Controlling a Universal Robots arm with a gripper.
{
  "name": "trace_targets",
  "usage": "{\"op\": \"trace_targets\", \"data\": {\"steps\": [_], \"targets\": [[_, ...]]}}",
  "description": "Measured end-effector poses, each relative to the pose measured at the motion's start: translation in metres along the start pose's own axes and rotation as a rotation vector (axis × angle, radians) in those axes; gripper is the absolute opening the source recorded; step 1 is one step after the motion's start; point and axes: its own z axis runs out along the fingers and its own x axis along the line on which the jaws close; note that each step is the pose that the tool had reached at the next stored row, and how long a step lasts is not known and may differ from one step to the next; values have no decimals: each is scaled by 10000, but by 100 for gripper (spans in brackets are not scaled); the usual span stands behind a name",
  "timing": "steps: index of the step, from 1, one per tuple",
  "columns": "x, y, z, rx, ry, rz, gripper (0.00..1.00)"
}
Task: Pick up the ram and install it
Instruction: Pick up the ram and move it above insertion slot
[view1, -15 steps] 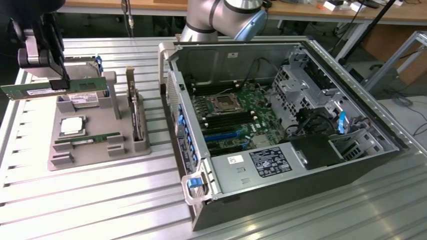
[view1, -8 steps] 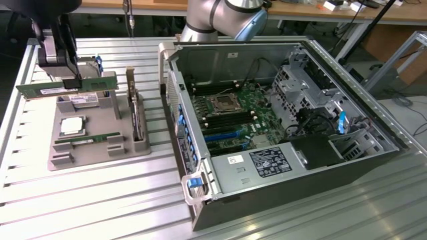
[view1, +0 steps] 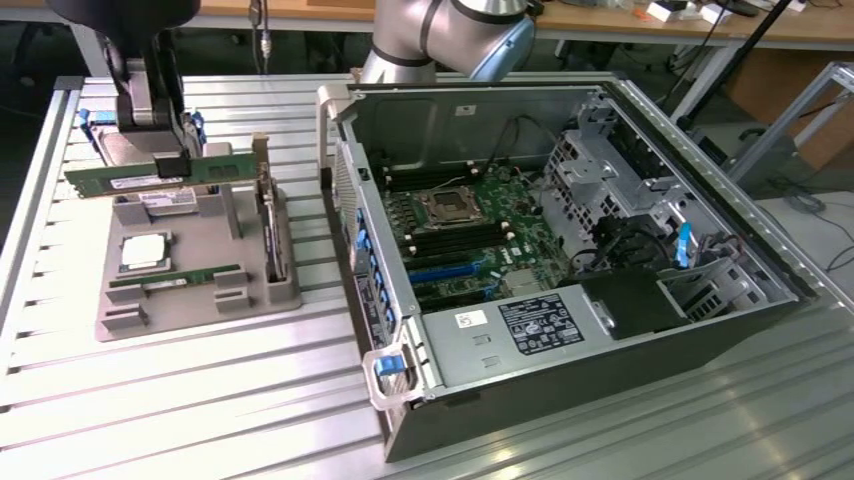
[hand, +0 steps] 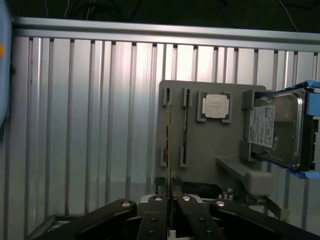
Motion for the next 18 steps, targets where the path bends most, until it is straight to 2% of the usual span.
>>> {"op": "trace_targets", "data": {"steps": [8, 12, 14, 18], "targets": [[10, -207, -9, -11, 211, 10, 13], [16, -324, -14, -13, 273, 12, 13], [17, -349, -16, -14, 284, 12, 13], [22, -456, -21, -16, 319, 14, 13]]}}
